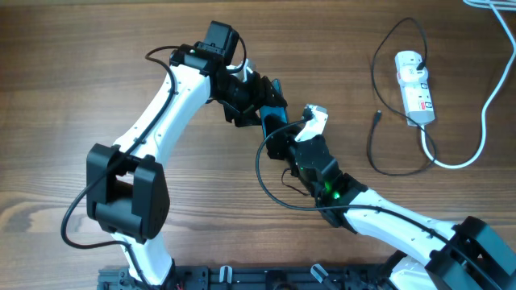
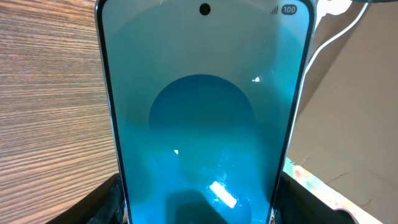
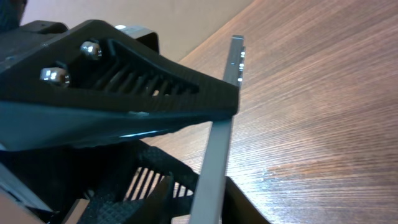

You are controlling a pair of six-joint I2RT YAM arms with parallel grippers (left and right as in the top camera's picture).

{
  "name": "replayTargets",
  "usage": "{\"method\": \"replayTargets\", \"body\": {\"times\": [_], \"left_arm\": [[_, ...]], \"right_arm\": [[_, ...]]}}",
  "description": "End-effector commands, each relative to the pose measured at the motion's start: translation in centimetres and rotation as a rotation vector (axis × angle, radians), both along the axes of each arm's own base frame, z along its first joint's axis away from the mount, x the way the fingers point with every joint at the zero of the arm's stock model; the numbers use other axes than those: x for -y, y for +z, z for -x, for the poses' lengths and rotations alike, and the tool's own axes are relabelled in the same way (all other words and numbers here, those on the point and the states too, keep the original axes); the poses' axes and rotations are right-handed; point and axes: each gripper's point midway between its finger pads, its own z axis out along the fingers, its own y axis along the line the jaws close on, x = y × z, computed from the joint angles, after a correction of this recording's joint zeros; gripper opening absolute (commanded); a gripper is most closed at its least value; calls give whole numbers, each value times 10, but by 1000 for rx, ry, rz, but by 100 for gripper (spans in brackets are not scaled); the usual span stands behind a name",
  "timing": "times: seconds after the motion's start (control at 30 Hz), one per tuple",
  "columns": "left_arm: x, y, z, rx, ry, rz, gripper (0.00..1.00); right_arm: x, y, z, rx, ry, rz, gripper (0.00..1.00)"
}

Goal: Plug charger to phone and switch on socket

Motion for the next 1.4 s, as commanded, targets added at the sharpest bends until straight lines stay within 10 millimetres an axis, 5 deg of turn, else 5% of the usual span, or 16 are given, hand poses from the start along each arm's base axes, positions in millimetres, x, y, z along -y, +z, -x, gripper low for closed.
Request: {"method": "replayTargets", "body": {"times": [0.0,0.7,1.37], "left_arm": [[6,15,-2,46,-8,8,46],[6,15,0,38,-9,6,52],[2,12,8,-2,-12,-11,88]], "right_arm": [[-8,6,0,7,21,-14,20],[-9,7,0,-27,-1,-83,5],[-14,25,3,-97,-10,-286,4]]}}
